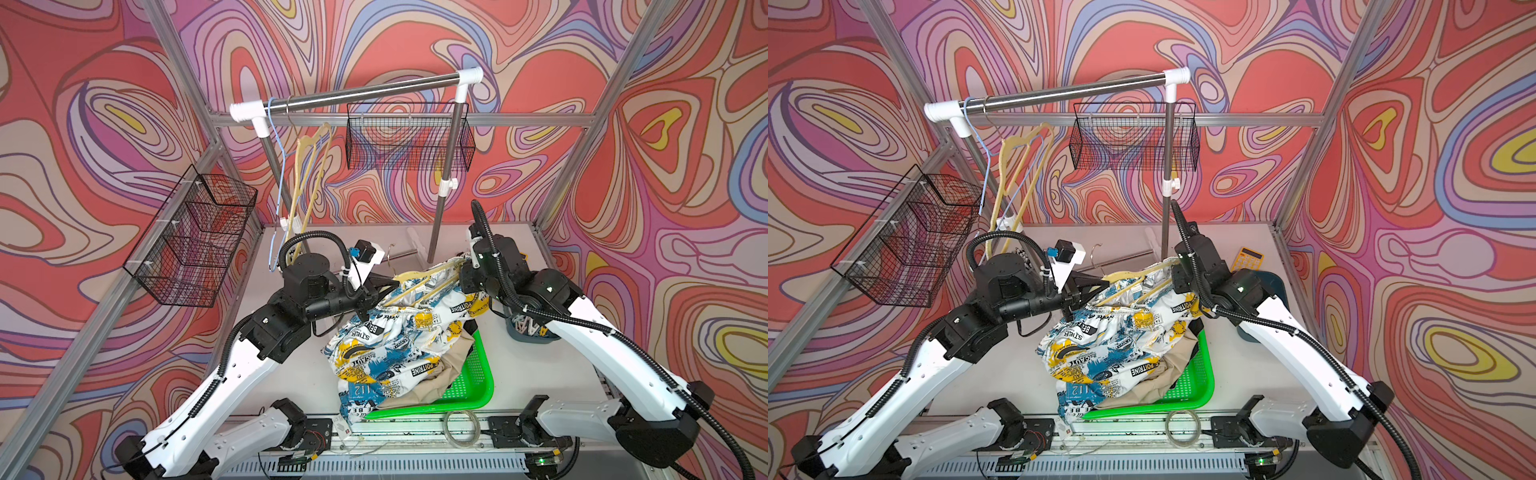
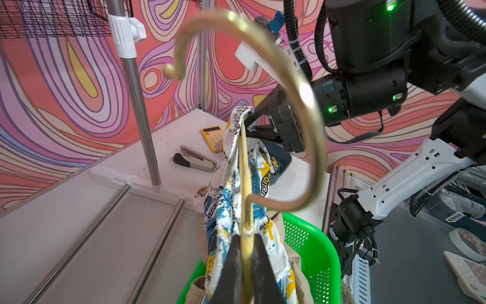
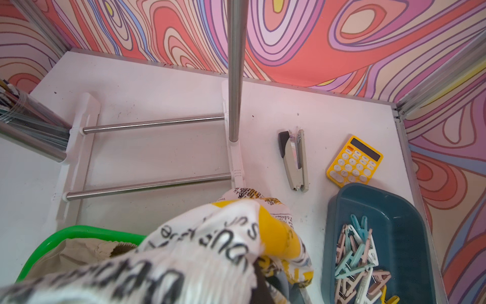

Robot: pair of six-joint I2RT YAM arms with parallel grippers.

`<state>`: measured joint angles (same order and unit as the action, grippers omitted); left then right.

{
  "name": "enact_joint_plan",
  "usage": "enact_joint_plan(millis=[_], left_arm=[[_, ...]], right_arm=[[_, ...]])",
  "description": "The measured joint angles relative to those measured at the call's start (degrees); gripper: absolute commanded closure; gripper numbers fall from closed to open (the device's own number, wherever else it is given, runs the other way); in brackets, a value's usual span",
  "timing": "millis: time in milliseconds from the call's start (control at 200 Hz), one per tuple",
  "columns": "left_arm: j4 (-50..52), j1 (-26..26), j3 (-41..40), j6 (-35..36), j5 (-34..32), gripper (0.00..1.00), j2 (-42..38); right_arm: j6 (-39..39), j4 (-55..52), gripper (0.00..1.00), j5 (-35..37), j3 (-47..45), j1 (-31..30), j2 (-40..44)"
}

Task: Remove the clothespins securing shorts to the hanger
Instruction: Remove the shorts from the hanger.

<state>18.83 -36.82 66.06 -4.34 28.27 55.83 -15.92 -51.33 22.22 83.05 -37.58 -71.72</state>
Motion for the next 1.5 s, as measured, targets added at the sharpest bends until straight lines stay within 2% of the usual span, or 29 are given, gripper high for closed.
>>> enact_joint_plan(millis=[245, 466, 811, 1107, 1382, 1502], left_arm=[[0.15, 0.0, -2.4, 1.18, 1.57, 1.0, -3.48], [-2.64, 0.0, -5.05, 0.39, 1.36, 1.0, -6.25], [-10.69, -0.33, -8.22, -4.46, -3.85, 1.0, -5.75], [-16.28, -0.31, -8.22, -6.47, -4.37, 1.0, -2.1], [-17.38, -0.74, -8.26, -6.45, -4.48, 1.0, -3.76], [-17.4, -0.92, -9.18, -6.64, -4.79, 1.0, -5.95]], right_arm=[[-0.79, 0.33, 0.94, -5.6, -0.11, 9.11, 0.17], [-1.25, 2.12, 0.95, -11.93, -2.91, 9.51, 0.17], [-6.1, 9.27, 1.0, -20.06, -11.08, 11.52, 4.26], [-9.25, 11.47, 1.0, -19.65, -13.7, 12.92, 8.13], [-8.04, 8.66, 1.0, -19.8, -12.35, 12.37, 11.63], [-8.17, 9.88, 0.98, -22.4, -12.26, 12.13, 11.52]])
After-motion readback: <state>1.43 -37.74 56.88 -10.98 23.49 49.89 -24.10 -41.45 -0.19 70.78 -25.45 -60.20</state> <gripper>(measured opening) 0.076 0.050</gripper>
